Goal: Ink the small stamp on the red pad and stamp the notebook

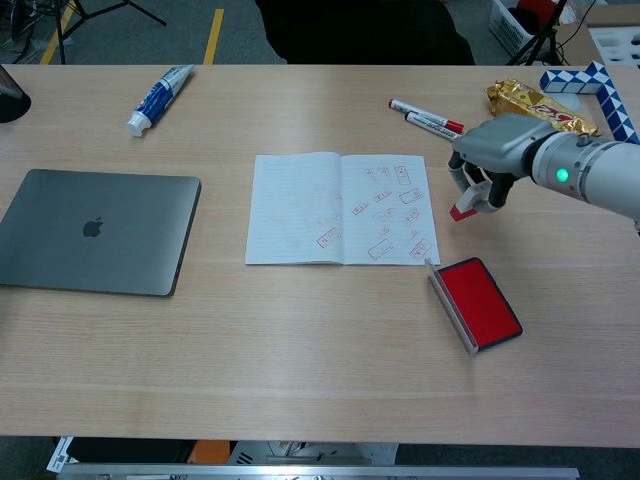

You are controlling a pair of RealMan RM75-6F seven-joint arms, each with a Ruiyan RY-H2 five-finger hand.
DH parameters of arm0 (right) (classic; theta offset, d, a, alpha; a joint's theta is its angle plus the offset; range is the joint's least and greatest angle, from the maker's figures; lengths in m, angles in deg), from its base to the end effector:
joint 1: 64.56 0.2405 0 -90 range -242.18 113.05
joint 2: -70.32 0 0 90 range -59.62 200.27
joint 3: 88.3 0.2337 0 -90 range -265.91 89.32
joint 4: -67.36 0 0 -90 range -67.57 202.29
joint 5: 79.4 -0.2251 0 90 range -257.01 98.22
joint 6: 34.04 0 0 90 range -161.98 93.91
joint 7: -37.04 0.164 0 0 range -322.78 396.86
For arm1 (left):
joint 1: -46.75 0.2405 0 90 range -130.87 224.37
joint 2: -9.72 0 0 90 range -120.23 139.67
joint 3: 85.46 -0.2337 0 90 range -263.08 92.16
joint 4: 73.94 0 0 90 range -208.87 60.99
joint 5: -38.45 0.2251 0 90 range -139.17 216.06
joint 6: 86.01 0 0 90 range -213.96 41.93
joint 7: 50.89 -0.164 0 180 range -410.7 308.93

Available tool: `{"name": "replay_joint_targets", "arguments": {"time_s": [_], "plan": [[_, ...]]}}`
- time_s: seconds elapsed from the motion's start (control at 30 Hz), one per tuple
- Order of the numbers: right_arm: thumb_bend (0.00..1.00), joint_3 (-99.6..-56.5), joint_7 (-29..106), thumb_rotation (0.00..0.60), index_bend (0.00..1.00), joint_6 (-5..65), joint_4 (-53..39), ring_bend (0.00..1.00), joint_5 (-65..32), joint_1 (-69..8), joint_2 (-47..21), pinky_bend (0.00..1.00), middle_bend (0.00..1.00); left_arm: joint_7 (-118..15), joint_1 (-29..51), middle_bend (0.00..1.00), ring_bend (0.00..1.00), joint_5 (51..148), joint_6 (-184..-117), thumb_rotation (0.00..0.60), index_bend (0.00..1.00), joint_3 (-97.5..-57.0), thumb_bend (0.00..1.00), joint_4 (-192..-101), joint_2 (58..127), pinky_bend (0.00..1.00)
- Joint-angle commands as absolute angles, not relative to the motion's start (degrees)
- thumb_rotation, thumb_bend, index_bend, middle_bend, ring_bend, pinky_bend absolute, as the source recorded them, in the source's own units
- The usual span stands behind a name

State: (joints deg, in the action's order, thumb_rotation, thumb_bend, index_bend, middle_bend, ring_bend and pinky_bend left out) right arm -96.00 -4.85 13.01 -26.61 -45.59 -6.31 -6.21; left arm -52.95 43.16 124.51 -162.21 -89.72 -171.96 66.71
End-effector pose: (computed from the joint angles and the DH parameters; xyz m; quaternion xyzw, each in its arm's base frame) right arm -0.1841 -0.3360 -0.0265 0.8395 -0.3231 0.0929 0.4268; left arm -0.3142 0.1589 0.1237 -0.6463 -0.4541 -0.2761 0.5476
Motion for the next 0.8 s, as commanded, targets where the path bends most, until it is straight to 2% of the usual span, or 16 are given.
{"name": "replay_joint_targets", "arguments": {"time_s": [0.03,0.23,0.6,0.8], "plan": [[0.57,-97.3,-4.9,0.6,0.9,13.4,-25.1,0.53,-44.5,-7.4,-7.3,0.47,0.69,-53.0,43.1,0.03,0.25,124.5,-162.1,0.6,0.05,-89.7,0.24,-172.1,66.7,0.23],[0.52,-99.1,-5.4,0.6,0.85,14.0,-21.7,0.52,-43.1,-9.3,-10.0,0.46,0.64,-53.0,42.9,0.03,0.25,124.4,-161.7,0.6,0.05,-89.8,0.24,-172.0,66.9,0.23],[0.42,-98.2,-4.6,0.6,0.68,14.3,-17.3,0.44,-41.5,-11.5,-13.1,0.41,0.54,-52.7,42.8,0.03,0.25,124.0,-161.6,0.6,0.05,-89.9,0.24,-171.8,67.0,0.23],[0.41,-97.8,-4.9,0.6,0.64,14.2,-16.8,0.41,-41.0,-12.1,-13.5,0.38,0.52,-52.8,42.7,0.03,0.25,123.9,-161.4,0.6,0.05,-90.0,0.24,-171.8,67.1,0.23]]}}
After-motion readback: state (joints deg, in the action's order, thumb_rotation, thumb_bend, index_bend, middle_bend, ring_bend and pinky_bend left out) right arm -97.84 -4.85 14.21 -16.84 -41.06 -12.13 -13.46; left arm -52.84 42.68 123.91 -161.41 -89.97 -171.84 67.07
